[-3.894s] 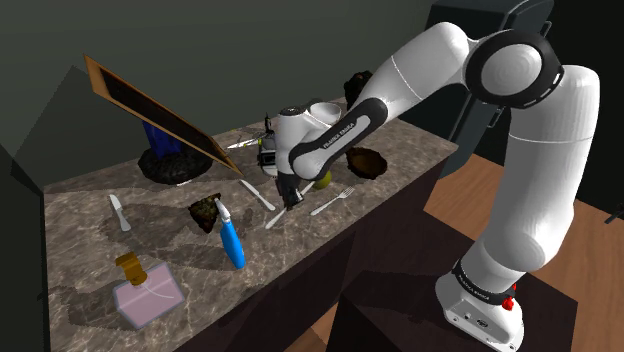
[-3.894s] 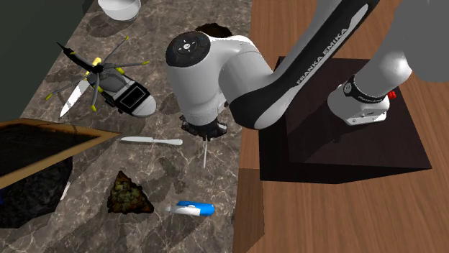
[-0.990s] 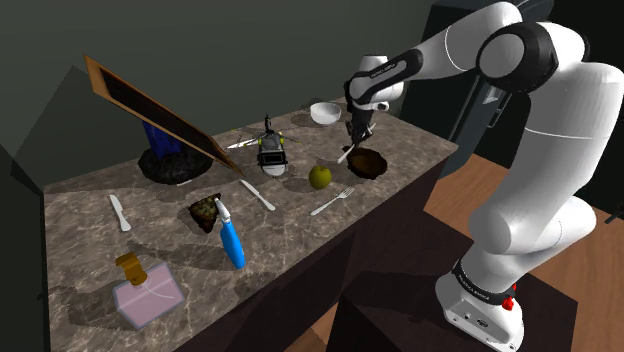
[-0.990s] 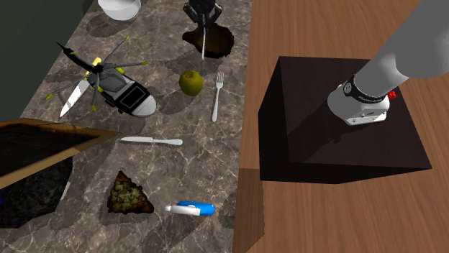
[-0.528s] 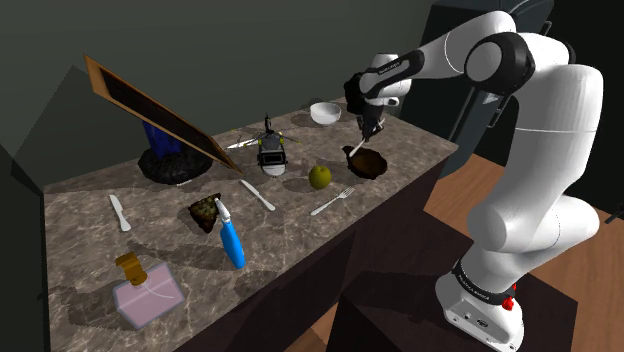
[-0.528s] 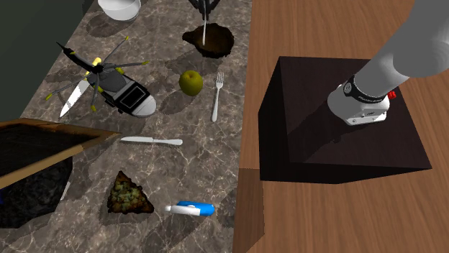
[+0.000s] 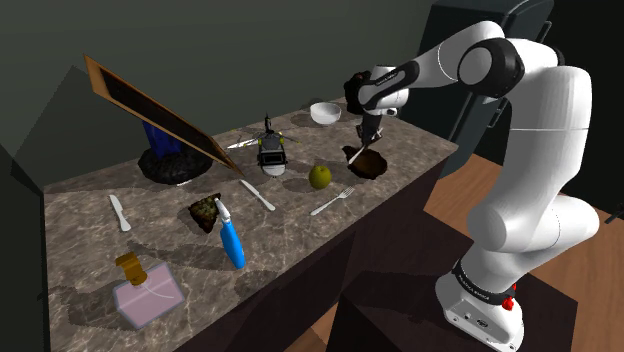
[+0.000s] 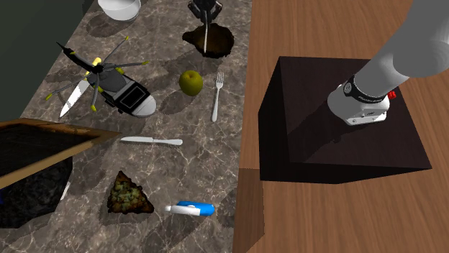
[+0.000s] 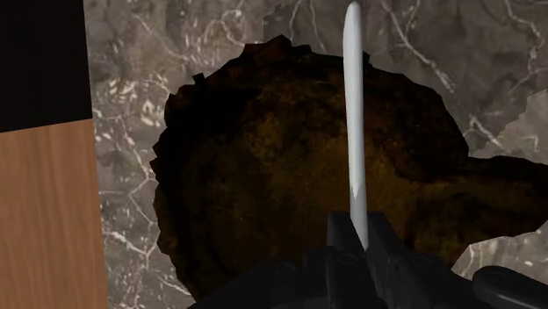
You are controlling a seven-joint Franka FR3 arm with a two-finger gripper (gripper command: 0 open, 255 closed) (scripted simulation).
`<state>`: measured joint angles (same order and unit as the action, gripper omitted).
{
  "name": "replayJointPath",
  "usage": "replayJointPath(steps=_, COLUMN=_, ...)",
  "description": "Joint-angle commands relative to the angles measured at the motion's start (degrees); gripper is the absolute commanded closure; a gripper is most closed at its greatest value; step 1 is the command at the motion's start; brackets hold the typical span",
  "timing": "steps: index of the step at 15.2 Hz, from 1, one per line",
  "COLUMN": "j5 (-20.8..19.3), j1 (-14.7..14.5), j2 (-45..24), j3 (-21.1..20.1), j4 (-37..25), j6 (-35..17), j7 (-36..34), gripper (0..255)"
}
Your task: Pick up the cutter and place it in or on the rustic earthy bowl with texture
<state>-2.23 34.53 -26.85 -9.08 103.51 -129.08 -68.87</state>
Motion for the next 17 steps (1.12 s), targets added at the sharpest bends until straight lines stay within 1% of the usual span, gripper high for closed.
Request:
replayJointPath(steps=1, j5=-0.2, j1=-0.1, j2=-0.9, j3=0.1, j4=0.3, j6=-1.2, j7=0.0, gripper=255)
replayJointPath(steps=4, j5=-0.4, j1=-0.2, j2=-2.3, j3=0.2, j4=0.6, j6=-2.9, j7=-0.1, gripper=255)
replayJointPath(steps=12, j5=-0.4, j1=-0.2, j2=-2.4, j3=0.3, j4=0.6, j6=-3.1, j7=-0.1, gripper=255)
replayJointPath(steps=13, j5=-0.4, j1=-0.2, j2=-2.4, j3=0.3, j4=0.6, j6=-3.1, j7=-0.1, gripper=0)
replayJointPath(steps=17, j5=-0.4, j1=-0.2, j2=-2.4, j3=0.3, j4=0.6, j6=-3.1, j7=-0.1, gripper=0)
